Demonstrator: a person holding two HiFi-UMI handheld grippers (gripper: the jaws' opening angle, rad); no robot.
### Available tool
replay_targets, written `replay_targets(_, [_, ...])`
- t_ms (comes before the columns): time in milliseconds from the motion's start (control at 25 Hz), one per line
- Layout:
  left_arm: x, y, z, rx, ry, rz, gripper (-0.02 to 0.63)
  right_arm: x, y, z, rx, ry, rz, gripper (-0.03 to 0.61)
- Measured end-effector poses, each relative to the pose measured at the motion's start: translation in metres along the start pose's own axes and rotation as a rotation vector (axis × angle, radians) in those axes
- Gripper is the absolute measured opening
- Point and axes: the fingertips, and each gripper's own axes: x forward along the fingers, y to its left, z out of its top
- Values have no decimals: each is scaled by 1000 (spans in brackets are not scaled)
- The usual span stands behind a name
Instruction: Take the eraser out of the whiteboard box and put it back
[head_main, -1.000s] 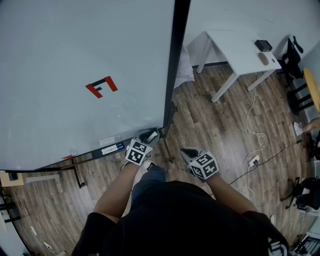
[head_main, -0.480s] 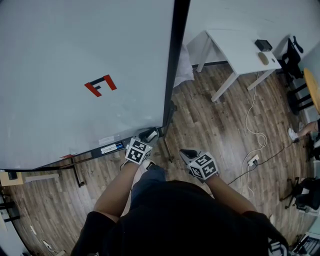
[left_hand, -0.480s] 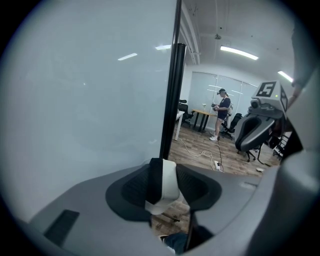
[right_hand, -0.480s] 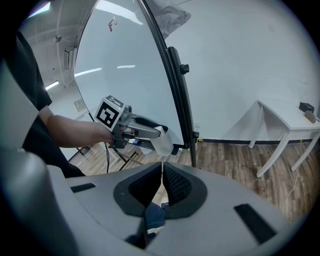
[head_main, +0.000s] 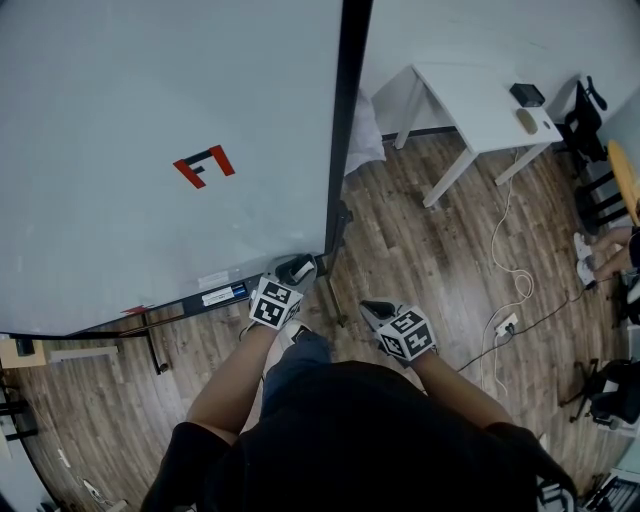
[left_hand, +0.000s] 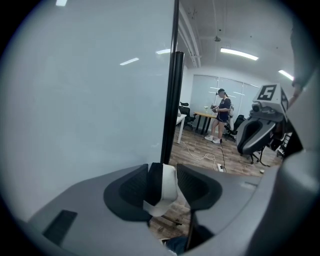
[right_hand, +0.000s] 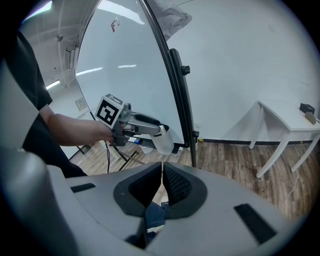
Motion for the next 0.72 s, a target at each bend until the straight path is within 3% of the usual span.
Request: replay_targets(720, [-39,-6,8,-28,-58,66,181,-19,1,13,-59,-34,6,3])
